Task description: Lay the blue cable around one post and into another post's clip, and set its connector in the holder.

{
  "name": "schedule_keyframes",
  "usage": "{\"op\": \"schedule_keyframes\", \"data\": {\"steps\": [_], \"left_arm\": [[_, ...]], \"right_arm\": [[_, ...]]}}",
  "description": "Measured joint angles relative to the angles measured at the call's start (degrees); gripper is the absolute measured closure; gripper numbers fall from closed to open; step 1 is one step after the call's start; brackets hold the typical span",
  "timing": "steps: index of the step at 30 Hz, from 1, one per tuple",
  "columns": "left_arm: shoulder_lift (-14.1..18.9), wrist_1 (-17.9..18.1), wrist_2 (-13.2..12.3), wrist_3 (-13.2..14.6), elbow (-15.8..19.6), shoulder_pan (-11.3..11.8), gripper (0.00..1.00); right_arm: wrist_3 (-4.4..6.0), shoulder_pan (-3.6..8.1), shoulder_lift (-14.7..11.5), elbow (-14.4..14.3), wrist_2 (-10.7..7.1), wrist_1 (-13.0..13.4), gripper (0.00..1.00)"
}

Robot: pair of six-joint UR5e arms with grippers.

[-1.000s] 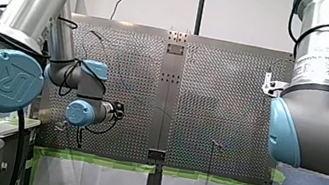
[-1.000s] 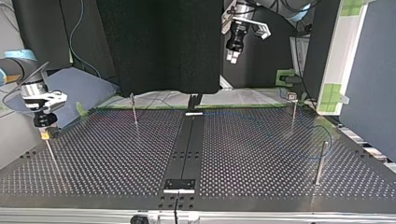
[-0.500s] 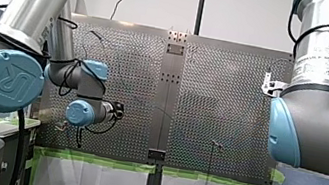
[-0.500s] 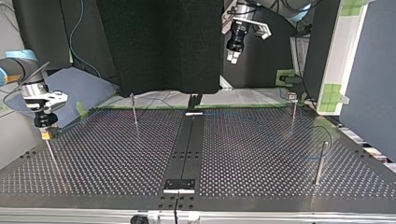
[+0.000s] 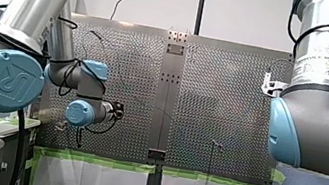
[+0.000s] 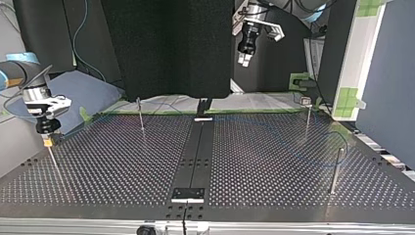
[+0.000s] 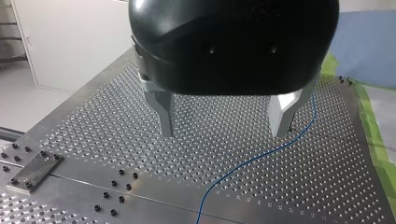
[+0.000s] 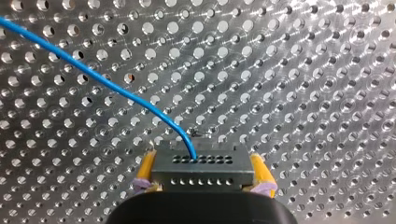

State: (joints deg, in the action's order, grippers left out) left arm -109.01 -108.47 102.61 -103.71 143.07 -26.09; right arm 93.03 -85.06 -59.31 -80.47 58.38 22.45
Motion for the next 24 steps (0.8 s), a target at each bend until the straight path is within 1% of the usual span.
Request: {"op": "schedule_keyframes", "data": {"steps": [1, 2, 3, 4, 5, 6, 7, 8, 24], "left_arm": [[0.00, 0.00, 0.00, 0.00, 0.00, 0.00, 0.00], [0.00, 0.00, 0.00, 0.00, 0.00, 0.00, 0.00], [0.00, 0.00, 0.00, 0.00, 0.00, 0.00, 0.00], [0.00, 0.00, 0.00, 0.00, 0.00, 0.01, 0.00], [-0.01, 0.00, 0.00, 0.00, 0.00, 0.01, 0.00], [0.00, 0.00, 0.00, 0.00, 0.00, 0.02, 0.00], [0.00, 0.00, 0.00, 0.00, 0.00, 0.02, 0.00], [0.00, 0.00, 0.00, 0.00, 0.00, 0.02, 0.00], [0.00, -0.04, 0.00, 0.05, 0.00, 0.03, 0.00]], "right_arm": [[0.02, -0.04, 0.00, 0.00, -0.01, 0.00, 0.68], [0.04, -0.08, 0.00, 0.01, -0.02, 0.00, 0.49], [0.06, -0.11, 0.00, 0.01, -0.03, 0.00, 0.49], [0.08, -0.13, 0.00, 0.01, -0.05, 0.00, 0.36], [0.06, -0.10, 0.00, 0.03, -0.05, -0.12, 0.18], [-0.10, 0.01, -0.04, 0.11, 0.03, -0.55, 0.18], [-0.47, 0.34, -0.17, 0.26, 0.38, -1.85, 0.09], [-0.64, 0.54, -0.15, 0.26, 0.52, -2.45, 0.00], [-0.66, 0.63, -0.08, 0.16, 0.54, -2.57, 0.00]]}}
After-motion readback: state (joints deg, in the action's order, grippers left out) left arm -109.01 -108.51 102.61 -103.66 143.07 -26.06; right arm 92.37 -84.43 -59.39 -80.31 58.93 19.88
